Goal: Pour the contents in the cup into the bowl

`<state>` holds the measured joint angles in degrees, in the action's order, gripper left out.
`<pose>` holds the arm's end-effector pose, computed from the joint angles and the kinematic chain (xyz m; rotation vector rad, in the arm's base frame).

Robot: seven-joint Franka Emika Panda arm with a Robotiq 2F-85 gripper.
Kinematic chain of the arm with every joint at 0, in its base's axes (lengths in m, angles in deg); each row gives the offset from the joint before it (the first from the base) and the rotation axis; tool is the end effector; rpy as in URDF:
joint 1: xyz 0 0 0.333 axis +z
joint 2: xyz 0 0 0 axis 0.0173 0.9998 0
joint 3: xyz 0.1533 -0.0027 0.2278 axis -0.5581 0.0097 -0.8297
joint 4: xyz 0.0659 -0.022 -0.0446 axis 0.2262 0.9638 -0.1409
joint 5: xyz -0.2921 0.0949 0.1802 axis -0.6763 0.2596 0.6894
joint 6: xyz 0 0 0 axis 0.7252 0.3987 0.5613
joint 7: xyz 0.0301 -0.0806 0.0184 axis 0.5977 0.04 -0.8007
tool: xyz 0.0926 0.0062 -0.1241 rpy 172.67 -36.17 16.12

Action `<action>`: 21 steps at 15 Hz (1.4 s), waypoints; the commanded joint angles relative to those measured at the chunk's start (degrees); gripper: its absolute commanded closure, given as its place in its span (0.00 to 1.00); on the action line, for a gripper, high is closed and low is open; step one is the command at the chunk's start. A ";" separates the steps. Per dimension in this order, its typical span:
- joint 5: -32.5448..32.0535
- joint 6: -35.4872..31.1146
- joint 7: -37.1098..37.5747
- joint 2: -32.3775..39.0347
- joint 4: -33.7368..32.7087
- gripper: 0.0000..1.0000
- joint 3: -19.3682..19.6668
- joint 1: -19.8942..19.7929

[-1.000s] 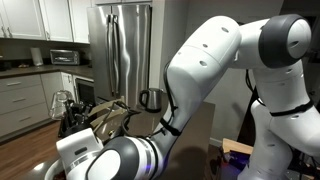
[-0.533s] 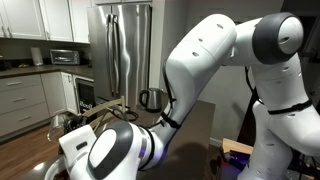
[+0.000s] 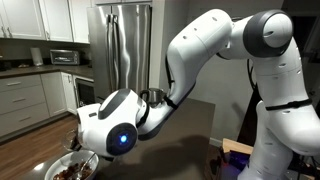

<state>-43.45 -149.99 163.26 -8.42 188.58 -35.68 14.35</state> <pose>0.5536 0.2984 0.2580 2.2122 0.5464 1.2807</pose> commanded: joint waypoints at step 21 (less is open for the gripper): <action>42.83 -26.02 -2.74 -17.85 22.03 0.99 14.13 -12.90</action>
<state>-4.19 -172.00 160.96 -23.39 205.63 -22.53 4.05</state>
